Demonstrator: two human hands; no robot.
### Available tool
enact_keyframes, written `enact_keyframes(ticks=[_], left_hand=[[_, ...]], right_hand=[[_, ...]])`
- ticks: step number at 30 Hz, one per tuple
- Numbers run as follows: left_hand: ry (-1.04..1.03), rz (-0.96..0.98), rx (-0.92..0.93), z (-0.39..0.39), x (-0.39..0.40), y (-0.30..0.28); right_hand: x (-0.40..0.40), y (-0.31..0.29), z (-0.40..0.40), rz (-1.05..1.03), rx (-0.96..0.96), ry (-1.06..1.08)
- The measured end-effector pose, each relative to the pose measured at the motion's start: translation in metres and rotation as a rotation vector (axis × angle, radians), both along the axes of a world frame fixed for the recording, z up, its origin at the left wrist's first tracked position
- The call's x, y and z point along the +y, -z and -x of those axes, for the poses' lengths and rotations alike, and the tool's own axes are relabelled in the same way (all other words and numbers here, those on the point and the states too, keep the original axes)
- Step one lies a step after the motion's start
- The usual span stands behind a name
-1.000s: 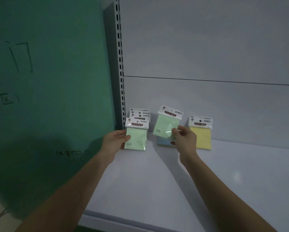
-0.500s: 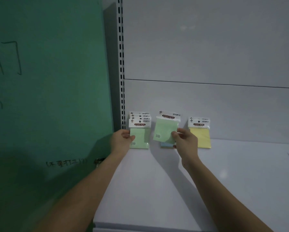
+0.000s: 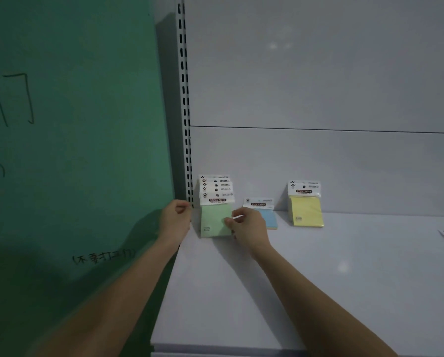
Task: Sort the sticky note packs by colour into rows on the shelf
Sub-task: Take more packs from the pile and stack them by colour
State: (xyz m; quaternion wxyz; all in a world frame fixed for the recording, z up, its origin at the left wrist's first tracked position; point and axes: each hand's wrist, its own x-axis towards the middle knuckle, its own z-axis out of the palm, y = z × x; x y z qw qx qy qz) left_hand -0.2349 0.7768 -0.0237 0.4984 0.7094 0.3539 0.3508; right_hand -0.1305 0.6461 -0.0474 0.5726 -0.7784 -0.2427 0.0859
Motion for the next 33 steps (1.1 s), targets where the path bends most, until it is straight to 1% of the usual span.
enact_keyframes(ticks=[3,5,9,11,13,16,18,21,23,25,28,30,33], left_hand=[[-0.067,-0.134,-0.038,0.005,-0.007,-0.010],[-0.069,-0.206,-0.100,0.004,-0.016,-0.018],[0.035,-0.271,-0.181,-0.006,-0.042,-0.031],[0.106,-0.309,-0.175,-0.011,-0.059,-0.035],[0.217,-0.269,-0.101,-0.019,-0.078,-0.035],[0.392,-0.111,0.062,-0.036,-0.106,-0.022],[0.439,-0.068,0.176,-0.047,-0.117,-0.008],[0.415,-0.084,0.326,-0.059,-0.124,0.003],[0.370,-0.119,0.416,-0.069,-0.121,0.008],[0.336,-0.129,0.454,-0.077,-0.118,0.011],[0.315,-0.055,0.374,-0.076,-0.124,0.006],[0.306,-0.058,0.327,-0.076,-0.127,0.009],[0.276,-0.082,0.310,-0.079,-0.127,0.018]], right_hand=[[-0.001,-0.001,0.005,0.113,-0.130,0.047],[-0.003,-0.002,0.007,0.167,-0.154,0.051],[-0.013,-0.011,-0.002,0.172,-0.210,0.060],[-0.024,-0.018,-0.017,0.177,-0.265,0.104],[-0.039,-0.024,-0.036,0.256,-0.306,0.158],[-0.055,-0.028,-0.059,0.432,-0.343,0.180],[-0.058,-0.027,-0.064,0.525,-0.380,0.148],[-0.056,-0.020,-0.066,0.619,-0.412,0.085],[-0.053,-0.014,-0.067,0.642,-0.405,0.066],[-0.051,-0.010,-0.068,0.641,-0.380,0.067],[-0.049,-0.009,-0.070,0.591,-0.319,0.056],[-0.051,-0.009,-0.070,0.524,-0.246,0.056],[-0.056,-0.011,-0.075,0.452,-0.102,0.035]])
